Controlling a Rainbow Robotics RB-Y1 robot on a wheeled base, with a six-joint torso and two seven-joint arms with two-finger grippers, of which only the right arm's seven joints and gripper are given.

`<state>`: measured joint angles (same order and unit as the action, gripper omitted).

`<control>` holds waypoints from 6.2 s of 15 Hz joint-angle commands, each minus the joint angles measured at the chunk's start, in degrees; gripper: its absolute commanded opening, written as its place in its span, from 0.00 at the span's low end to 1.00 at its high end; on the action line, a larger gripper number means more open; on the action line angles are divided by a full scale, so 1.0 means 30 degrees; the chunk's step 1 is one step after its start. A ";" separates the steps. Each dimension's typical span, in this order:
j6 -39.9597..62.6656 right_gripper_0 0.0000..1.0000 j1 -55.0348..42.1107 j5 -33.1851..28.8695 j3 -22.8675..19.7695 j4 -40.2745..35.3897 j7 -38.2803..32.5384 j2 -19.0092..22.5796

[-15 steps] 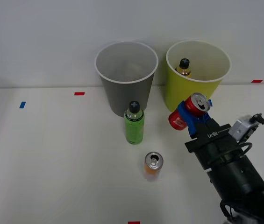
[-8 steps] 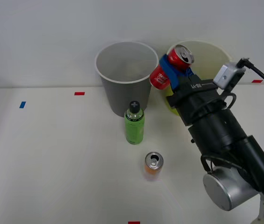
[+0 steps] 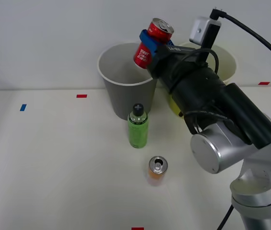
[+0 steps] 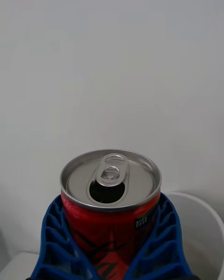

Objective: Put cans in the gray bin, plastic bottles in the light green bin

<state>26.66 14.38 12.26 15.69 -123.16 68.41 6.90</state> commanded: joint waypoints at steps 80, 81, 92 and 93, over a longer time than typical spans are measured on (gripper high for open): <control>-1.2724 1.00 -2.3456 -0.9301 -0.2182 -0.3098 -0.1239 0.0484; -1.5215 1.00 -2.3339 -0.9155 -0.2592 -0.1252 -0.1239 0.0074; -2.4502 1.00 -2.5097 -0.8042 -0.2680 0.5516 -0.0478 -0.1156; -2.4853 1.00 -2.5126 -0.8042 -0.2797 0.5809 -0.0536 -0.1186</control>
<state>-46.89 -60.91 -11.97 7.68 -106.63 67.01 3.36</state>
